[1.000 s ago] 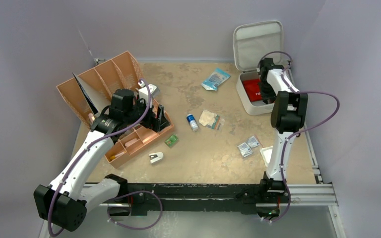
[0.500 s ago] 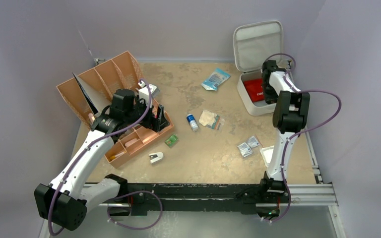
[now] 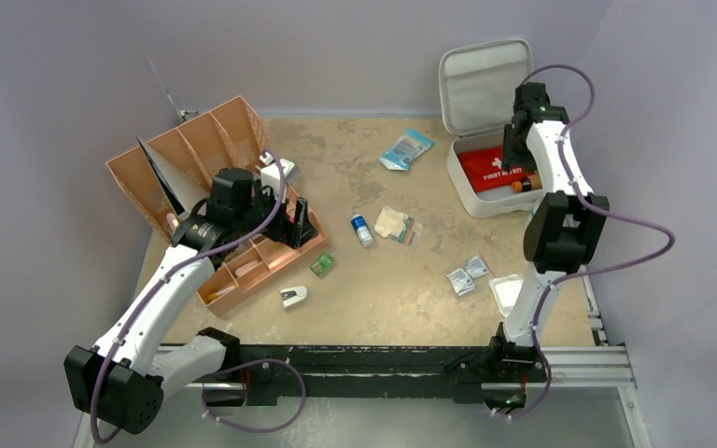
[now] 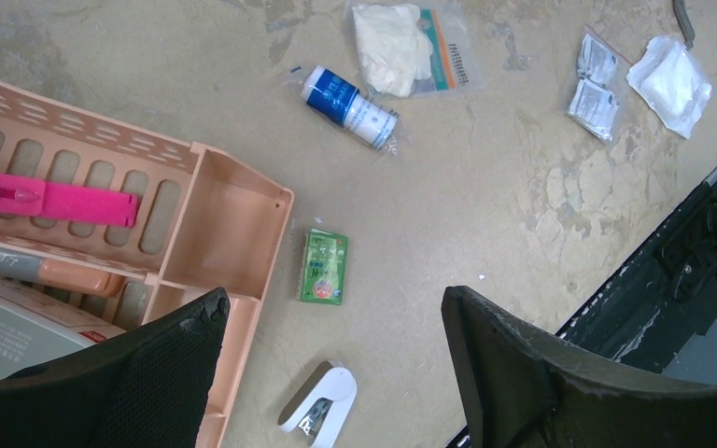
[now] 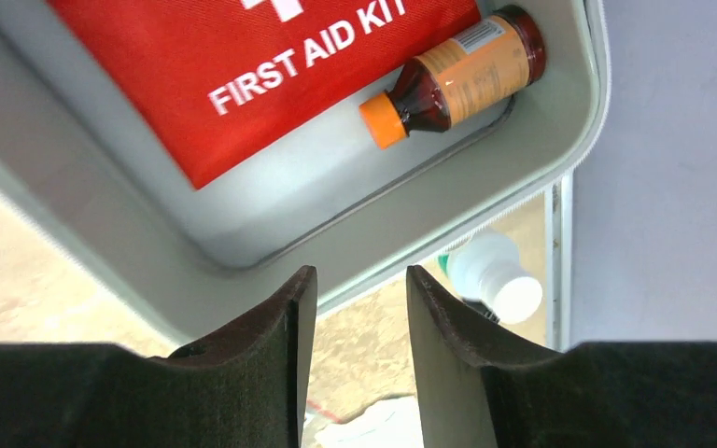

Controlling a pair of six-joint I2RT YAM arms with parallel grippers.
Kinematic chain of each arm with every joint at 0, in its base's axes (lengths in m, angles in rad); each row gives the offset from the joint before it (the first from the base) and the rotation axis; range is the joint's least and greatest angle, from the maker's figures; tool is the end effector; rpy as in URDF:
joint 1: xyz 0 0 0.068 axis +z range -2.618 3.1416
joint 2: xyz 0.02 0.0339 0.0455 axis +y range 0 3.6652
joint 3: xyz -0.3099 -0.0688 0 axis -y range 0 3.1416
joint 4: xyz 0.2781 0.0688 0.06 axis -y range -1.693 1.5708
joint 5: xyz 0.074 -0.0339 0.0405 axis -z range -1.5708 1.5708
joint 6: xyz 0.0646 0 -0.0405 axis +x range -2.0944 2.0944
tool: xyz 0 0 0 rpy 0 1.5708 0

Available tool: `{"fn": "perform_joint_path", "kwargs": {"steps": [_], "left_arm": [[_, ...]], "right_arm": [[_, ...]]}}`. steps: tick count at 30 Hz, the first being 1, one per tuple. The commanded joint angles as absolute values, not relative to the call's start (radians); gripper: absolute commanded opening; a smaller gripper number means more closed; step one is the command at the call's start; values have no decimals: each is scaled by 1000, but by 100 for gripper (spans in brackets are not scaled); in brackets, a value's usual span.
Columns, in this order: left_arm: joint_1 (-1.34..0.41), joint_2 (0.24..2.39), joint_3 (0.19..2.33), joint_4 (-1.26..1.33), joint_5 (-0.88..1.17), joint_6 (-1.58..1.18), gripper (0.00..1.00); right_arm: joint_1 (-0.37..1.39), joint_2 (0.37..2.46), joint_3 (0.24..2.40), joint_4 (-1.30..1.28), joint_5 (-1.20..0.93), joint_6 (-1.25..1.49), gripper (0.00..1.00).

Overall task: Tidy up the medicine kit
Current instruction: Place the pill bottle in the medicine box, then pick up the pill bottle at the center of the board.

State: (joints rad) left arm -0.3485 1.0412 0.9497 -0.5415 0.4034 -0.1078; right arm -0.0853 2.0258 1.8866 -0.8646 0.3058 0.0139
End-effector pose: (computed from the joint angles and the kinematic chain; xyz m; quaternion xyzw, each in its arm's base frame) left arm 0.2295 -0.1104 0.3364 0.1948 0.8568 -0.2742 0.3908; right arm 0.5092 -0.0631 0.2983 0.0896 0.9456 -0.1560 0.2711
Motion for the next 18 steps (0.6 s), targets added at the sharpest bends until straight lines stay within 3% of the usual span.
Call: {"fn": "perform_joint_path", "kwargs": {"steps": [1, 6, 9, 17, 18], "left_arm": [[-353, 1025, 953, -531, 385, -93, 82], [-353, 1015, 952, -535, 375, -95, 83], [-352, 1014, 952, -537, 368, -95, 82], [-353, 1005, 950, -542, 348, -94, 82], [-353, 1005, 950, -543, 346, -94, 83]], "right_arm": [[-83, 1915, 1878, -916, 150, 138, 44], [-57, 1812, 1764, -812, -78, 227, 44], [-10, 1776, 1731, -768, -82, 234, 44], [103, 1711, 1674, -868, 189, 284, 45], [101, 1691, 1646, -883, 193, 512, 51]]}}
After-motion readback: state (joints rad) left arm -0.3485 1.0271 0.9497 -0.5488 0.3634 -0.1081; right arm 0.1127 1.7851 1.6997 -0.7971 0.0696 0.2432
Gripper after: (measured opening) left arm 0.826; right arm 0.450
